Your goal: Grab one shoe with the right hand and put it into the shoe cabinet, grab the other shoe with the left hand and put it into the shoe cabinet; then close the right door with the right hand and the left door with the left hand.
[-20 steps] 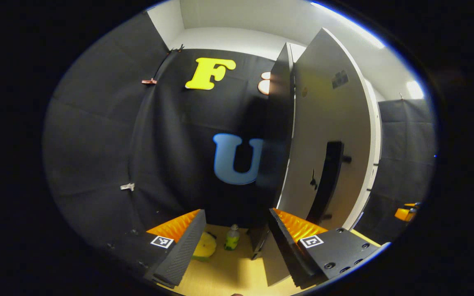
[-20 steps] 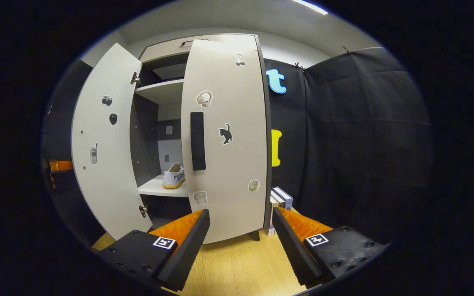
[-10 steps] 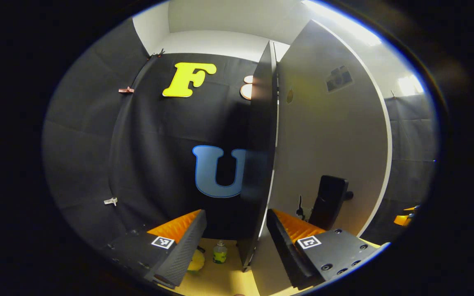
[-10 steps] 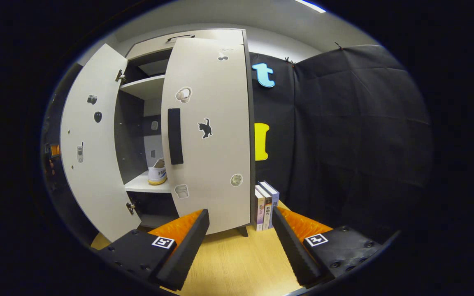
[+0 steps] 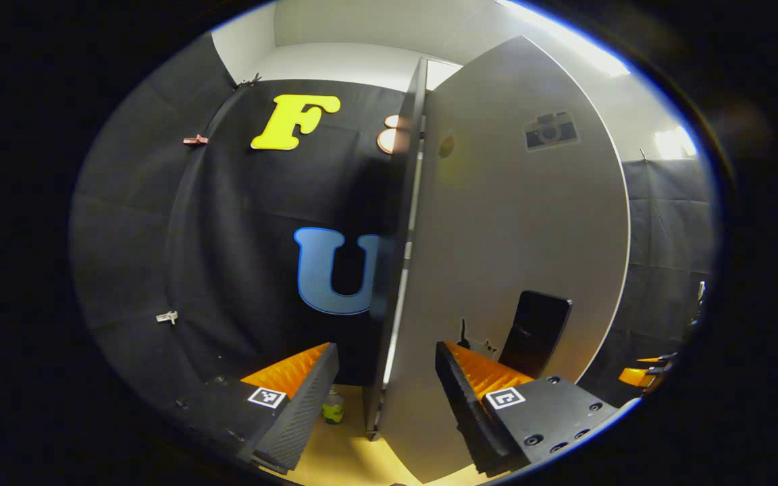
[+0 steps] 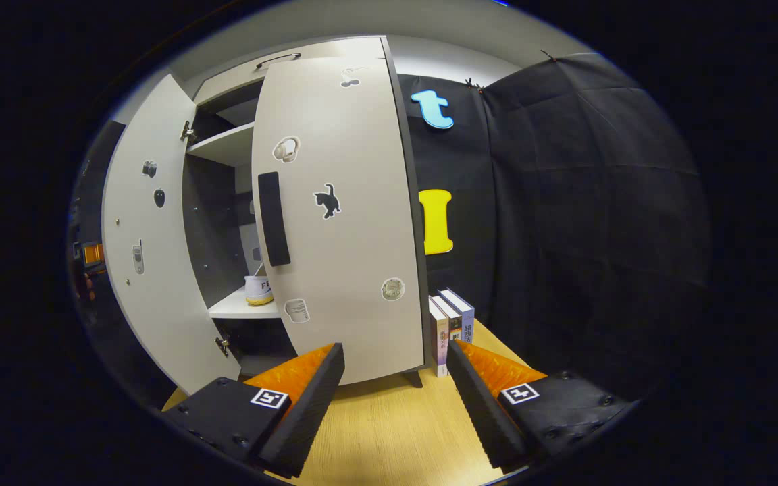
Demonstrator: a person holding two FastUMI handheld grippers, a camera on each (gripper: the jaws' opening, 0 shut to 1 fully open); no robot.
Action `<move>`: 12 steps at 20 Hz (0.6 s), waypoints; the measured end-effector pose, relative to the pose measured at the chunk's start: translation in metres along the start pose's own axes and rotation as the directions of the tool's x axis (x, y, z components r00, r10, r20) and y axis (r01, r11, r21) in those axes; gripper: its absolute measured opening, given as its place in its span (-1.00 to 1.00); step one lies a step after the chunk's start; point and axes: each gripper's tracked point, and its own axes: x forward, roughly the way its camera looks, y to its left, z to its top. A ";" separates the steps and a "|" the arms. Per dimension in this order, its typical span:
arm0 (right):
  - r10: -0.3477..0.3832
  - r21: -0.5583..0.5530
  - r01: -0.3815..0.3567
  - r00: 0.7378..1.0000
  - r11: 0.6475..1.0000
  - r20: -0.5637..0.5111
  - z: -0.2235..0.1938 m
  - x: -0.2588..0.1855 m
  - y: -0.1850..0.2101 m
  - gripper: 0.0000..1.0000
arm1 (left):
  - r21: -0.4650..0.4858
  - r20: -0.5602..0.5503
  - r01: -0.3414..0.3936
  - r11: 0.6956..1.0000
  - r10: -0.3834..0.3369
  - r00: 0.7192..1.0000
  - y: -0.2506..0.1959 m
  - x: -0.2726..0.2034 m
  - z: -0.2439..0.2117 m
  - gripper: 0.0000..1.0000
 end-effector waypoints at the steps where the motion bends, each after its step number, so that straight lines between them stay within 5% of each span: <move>1: 0.005 0.002 -0.005 1.000 1.000 -0.002 -0.001 0.001 -0.003 0.97 | 0.013 0.000 0.004 1.000 -0.004 1.000 -0.010 0.003 0.001 0.82; 9: -0.009 0.003 0.009 1.000 1.000 0.008 0.001 0.003 -0.057 0.97 | 0.051 -0.010 0.018 0.999 -0.018 1.000 -0.090 0.042 -0.011 0.87; 12: 0.009 0.009 -0.009 1.000 1.000 0.012 0.004 0.002 -0.068 0.97 | 0.099 -0.004 -0.037 0.994 0.038 0.999 -0.103 0.047 -0.015 0.88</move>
